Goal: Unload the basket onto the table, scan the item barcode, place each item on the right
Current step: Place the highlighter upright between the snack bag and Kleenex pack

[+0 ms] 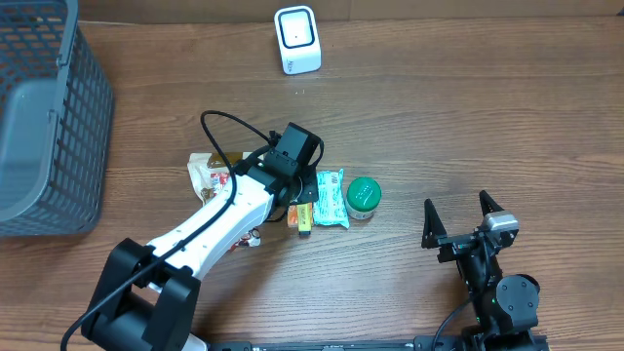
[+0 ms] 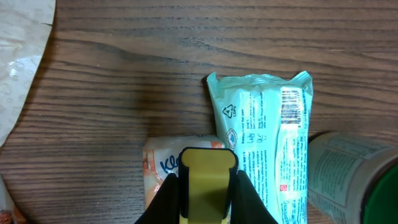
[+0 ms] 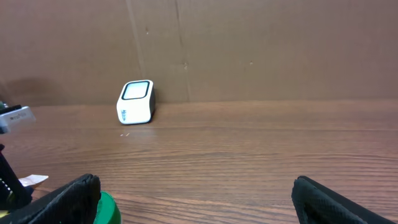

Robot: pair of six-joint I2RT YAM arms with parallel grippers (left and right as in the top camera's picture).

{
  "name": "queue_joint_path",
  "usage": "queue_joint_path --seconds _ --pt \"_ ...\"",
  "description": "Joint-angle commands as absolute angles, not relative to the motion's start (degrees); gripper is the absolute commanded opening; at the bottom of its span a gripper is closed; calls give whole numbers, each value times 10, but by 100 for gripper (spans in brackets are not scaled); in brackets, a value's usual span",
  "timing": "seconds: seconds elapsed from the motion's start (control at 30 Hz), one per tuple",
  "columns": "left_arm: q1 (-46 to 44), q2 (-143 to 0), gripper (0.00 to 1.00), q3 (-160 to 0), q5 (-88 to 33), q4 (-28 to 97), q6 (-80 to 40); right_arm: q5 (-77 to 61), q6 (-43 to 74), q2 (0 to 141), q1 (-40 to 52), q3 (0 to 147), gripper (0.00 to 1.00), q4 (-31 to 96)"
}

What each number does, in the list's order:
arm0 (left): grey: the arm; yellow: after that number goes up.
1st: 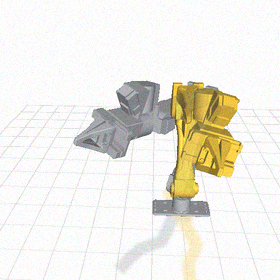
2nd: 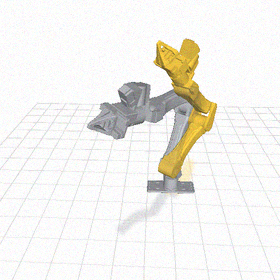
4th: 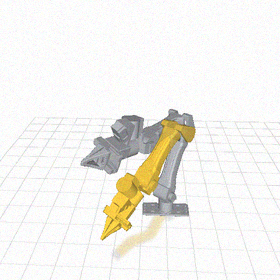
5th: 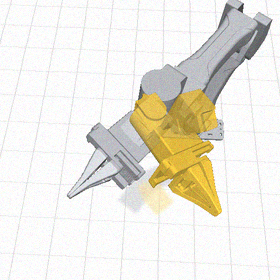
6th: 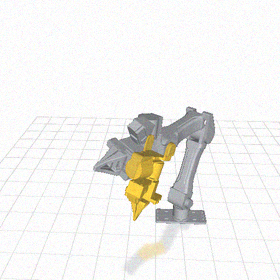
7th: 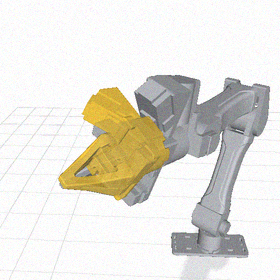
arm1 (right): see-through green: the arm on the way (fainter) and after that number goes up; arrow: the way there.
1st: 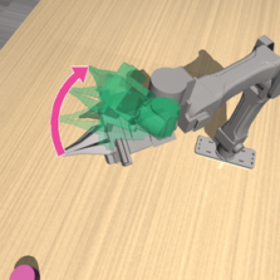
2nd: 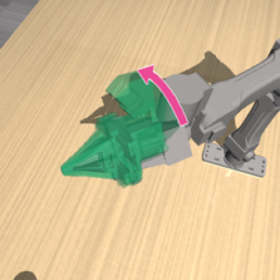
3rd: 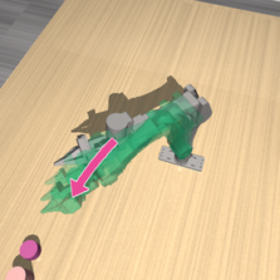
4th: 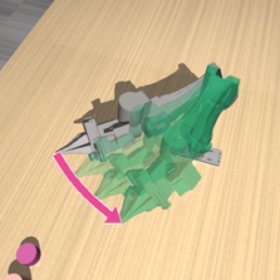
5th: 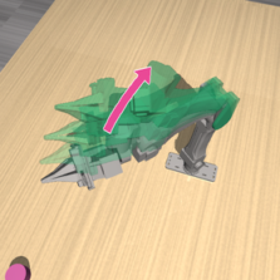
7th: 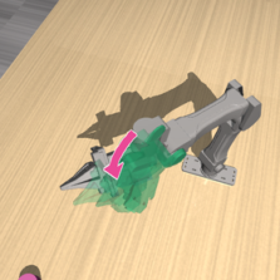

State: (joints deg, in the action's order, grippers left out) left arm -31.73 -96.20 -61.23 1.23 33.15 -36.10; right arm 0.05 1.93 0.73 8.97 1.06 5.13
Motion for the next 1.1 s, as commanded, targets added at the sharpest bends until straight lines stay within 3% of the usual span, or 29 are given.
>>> queue_joint_path --seconds 0.0,0.13,0.23,0.33,0.4,0.47,0.77,0.87,1.07 --pt "-314 -967 9 -614 34 329 -368 4 24 2 86 4 100 48" --pt "-314 -967 17 -614 47 329 -369 4 24 2 86 4 100 48" --pt "-314 -967 32 -614 49 326 -368 4 24 2 86 4 100 48" --pt "-314 -967 54 -615 49 321 -356 4 24 2 86 4 100 48" --pt "-314 -967 58 -625 48 326 -344 4 24 2 86 4 100 48" --pt "-314 -966 57 -641 44 346 -342 4 24 2 86 4 100 48" --pt "-315 -967 39 -677 -31 471 -343 4 24 2 86 4 100 48" --pt "-318 -967 39 -676 -32 513 -343 4 24 2 86 4 100 48" --pt "-331 -967 29 -664 -36 526 -345 4 24 2 86 4 100 48"
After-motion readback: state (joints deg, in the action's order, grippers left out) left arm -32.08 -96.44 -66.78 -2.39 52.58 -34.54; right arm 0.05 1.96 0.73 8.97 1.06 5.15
